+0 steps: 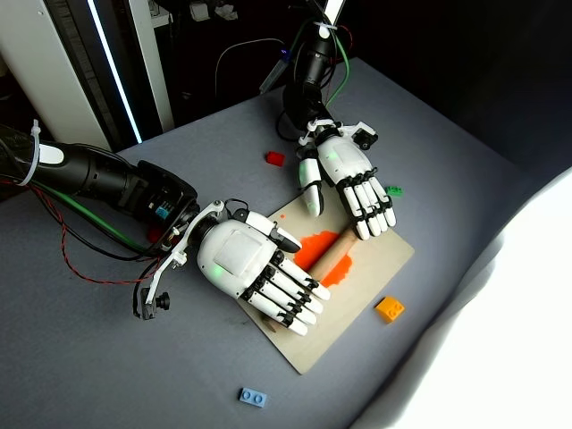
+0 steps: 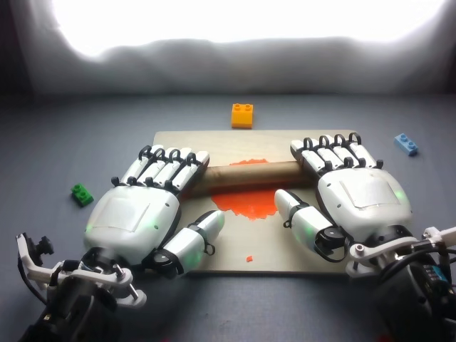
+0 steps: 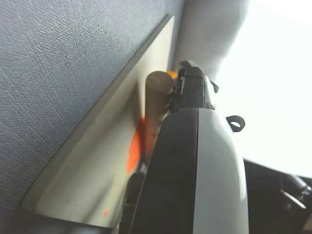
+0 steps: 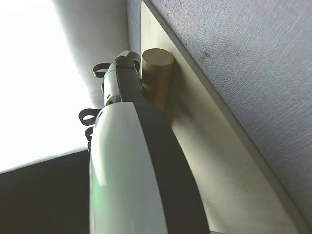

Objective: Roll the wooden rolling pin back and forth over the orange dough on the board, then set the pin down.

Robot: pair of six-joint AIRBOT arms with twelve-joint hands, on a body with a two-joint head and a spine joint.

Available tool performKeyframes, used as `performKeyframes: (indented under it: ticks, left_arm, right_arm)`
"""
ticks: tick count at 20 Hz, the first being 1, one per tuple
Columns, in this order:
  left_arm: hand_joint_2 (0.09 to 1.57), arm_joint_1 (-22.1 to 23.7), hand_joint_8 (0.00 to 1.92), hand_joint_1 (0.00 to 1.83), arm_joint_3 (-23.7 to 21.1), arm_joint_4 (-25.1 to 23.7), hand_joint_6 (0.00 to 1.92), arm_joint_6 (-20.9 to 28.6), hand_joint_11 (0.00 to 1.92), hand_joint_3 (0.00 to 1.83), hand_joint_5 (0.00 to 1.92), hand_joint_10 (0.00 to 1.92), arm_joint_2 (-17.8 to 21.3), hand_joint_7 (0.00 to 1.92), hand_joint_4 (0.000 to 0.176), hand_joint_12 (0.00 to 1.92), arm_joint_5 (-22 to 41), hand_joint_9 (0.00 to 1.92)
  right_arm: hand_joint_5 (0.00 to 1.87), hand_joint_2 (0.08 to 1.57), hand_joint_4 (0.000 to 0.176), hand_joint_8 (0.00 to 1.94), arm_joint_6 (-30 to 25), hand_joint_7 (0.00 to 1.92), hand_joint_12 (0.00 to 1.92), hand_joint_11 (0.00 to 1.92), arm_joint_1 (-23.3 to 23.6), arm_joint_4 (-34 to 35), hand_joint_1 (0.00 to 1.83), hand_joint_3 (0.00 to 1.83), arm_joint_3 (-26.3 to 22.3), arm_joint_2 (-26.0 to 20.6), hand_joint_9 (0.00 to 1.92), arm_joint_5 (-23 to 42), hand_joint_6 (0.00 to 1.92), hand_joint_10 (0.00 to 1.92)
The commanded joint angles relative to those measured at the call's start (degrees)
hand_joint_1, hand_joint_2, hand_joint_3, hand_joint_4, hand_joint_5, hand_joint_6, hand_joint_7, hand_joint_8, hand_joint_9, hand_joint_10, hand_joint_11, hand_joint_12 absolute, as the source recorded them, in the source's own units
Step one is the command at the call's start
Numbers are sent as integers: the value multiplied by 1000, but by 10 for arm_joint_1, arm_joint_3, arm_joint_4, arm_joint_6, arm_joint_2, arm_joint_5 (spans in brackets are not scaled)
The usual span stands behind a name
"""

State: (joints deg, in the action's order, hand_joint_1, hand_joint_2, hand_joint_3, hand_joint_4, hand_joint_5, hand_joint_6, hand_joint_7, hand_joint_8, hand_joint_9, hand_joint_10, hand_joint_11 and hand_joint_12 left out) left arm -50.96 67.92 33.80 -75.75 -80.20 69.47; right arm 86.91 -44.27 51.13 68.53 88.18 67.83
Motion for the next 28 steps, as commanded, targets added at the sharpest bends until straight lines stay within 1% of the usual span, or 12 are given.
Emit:
performKeyframes:
  ticks: [1, 5, 8, 9, 10, 13, 17, 20, 21, 22, 26, 28]
  left_arm:
    - [1461, -4, 4, 0, -2, -18, 1, -5, 0, 0, 160, 5, 1, 233, 0, 229, 36, 172]
    - [1461, -11, 5, 0, -6, -18, 6, -9, 0, 0, 176, 9, 1, 247, 0, 283, 40, 190]
    - [1462, -17, 0, 0, -8, -8, 1, -5, 0, 0, 169, 4, 0, 242, 0, 265, 54, 188]
    - [1461, -17, 0, 0, -7, -7, 0, -3, 0, 0, 166, 2, -1, 240, 0, 262, 62, 184]
    - [1461, -17, 1, 0, -7, -5, 0, -2, 0, 0, 165, 2, -2, 243, 0, 246, 66, 186]
    - [1463, -16, 0, 0, -3, -3, 4, 2, 0, 1, 177, 3, -5, 248, 0, 264, 83, 193]
    - [1468, -15, 1, 0, 0, -5, 6, 3, 0, 2, 188, 0, -7, 252, 0, 292, 92, 189]
    - [1466, -14, 4, 0, 6, -17, 1, -1, 0, 0, 178, 4, -13, 254, 0, 271, 98, 189]
    - [1468, -12, 2, 0, 8, -24, 1, -5, 0, 1, 172, 2, -15, 253, 0, 250, 98, 185]
    - [1467, -11, 1, 0, 10, -25, 1, -5, 0, 0, 164, 1, -18, 246, 0, 229, 98, 177]
    - [1465, -6, 1, 0, 17, -38, 9, -16, 0, 0, 198, 4, -27, 254, 0, 347, 98, 192]
    - [1466, -4, 3, 0, 18, -41, 0, -25, 0, 0, 174, 5, -29, 247, 0, 286, 98, 183]
  right_arm:
    - [231, 1382, 0, 2, 1, 265, 364, 0, -9, 31, 0, 0, -3, 2, 198, -17, 4, 2]
    - [230, 1373, 0, 0, 4, 264, 388, 0, -10, 31, 0, 0, -5, 1, 187, -14, 3, 0]
    - [243, 1373, 0, 3, 6, 275, 436, 0, -12, 31, 0, 0, -10, 0, 198, -11, 7, 4]
    - [224, 1374, 0, 3, 7, 255, 367, 0, -12, 31, 0, 0, -11, 0, 176, -9, 7, 5]
    - [224, 1373, 0, 7, 8, 259, 354, 0, -13, 31, 0, 0, -11, 0, 177, -8, 9, 7]
    - [220, 1374, 0, 5, 11, 269, 412, 0, -15, 31, 0, 0, -16, -1, 186, -5, 5, 8]
    - [238, 1375, 0, 5, 15, 284, 428, 0, -18, 31, 0, 0, -21, -3, 205, -3, 10, 12]
    - [219, 1380, 0, 0, 17, 265, 369, 0, -19, 31, 0, 1, -26, -5, 193, -1, 0, 3]
    - [205, 1379, 0, 2, 17, 251, 314, 0, -20, 31, 0, 1, -27, -5, 178, 0, 1, 3]
    - [211, 1378, 0, 3, 19, 253, 330, 0, -20, 31, 0, 0, -28, -5, 185, 1, 5, 7]
    - [252, 1378, 0, 5, 21, 273, 419, 0, -22, 31, 0, 0, -30, -5, 195, 4, 16, 7]
    - [228, 1374, 0, 2, 22, 276, 449, 0, -23, 31, 0, 0, -31, -5, 202, 5, 3, 8]
